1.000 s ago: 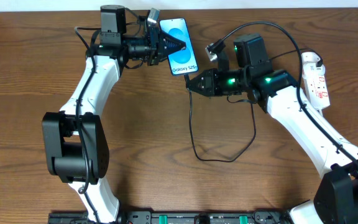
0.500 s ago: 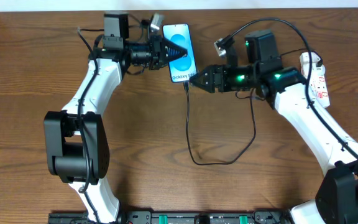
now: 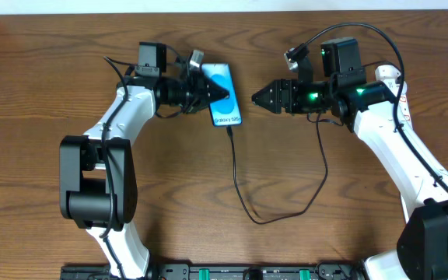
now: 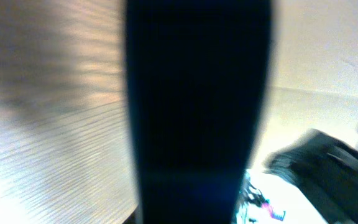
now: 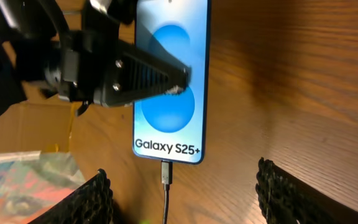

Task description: Plug charger to phone and switch on socket

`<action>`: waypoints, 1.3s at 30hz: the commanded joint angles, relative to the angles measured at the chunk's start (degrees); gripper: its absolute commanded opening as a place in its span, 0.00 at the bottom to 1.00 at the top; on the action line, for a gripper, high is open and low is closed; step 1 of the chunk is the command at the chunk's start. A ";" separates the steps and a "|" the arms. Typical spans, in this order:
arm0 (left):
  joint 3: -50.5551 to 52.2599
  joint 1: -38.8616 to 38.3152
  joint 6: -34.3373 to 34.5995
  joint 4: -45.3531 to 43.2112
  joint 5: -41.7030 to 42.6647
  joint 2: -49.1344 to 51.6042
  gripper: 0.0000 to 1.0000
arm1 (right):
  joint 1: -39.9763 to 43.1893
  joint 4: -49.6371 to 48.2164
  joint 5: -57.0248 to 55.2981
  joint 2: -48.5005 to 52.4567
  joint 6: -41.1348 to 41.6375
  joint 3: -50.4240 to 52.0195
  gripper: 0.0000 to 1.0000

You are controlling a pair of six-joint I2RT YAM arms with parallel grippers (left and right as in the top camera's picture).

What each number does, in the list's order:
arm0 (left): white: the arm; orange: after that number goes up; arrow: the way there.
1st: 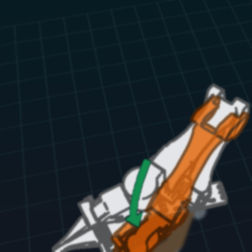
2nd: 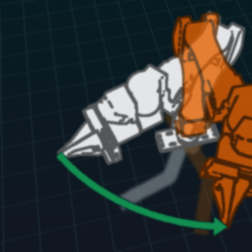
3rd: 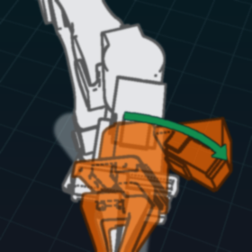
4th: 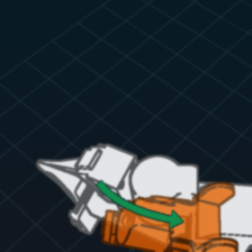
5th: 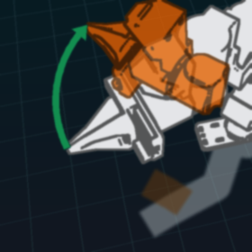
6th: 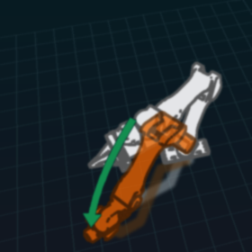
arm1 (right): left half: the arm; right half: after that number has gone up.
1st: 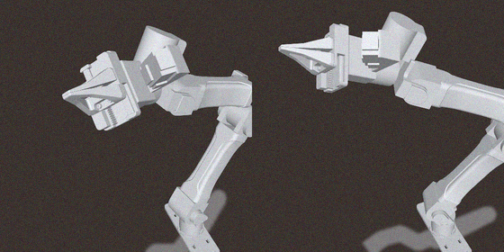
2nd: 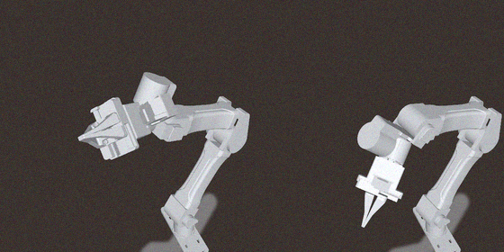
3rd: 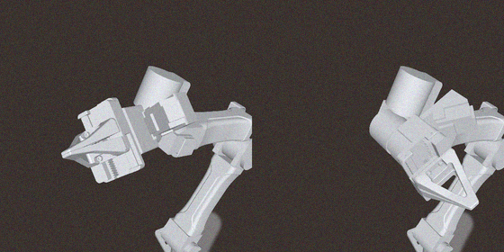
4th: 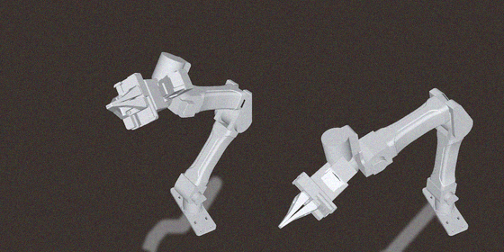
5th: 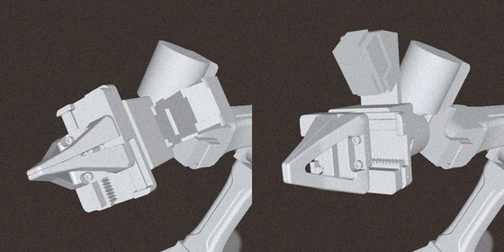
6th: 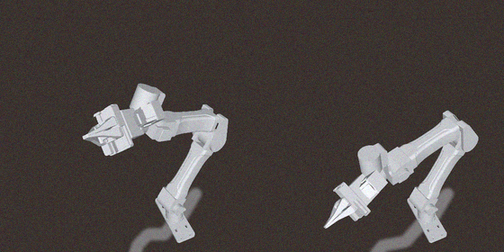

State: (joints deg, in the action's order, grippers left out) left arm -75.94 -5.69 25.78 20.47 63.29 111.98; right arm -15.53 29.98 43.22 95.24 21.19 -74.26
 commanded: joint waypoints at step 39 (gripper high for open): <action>-7.61 -1.57 -6.73 14.01 -8.28 6.27 0.07 | -0.37 0.52 -4.11 0.35 -1.11 -1.31 0.75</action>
State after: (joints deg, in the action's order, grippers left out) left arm -82.02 -5.41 20.51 34.50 52.60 116.79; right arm -15.59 30.22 38.98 95.24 21.17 -74.26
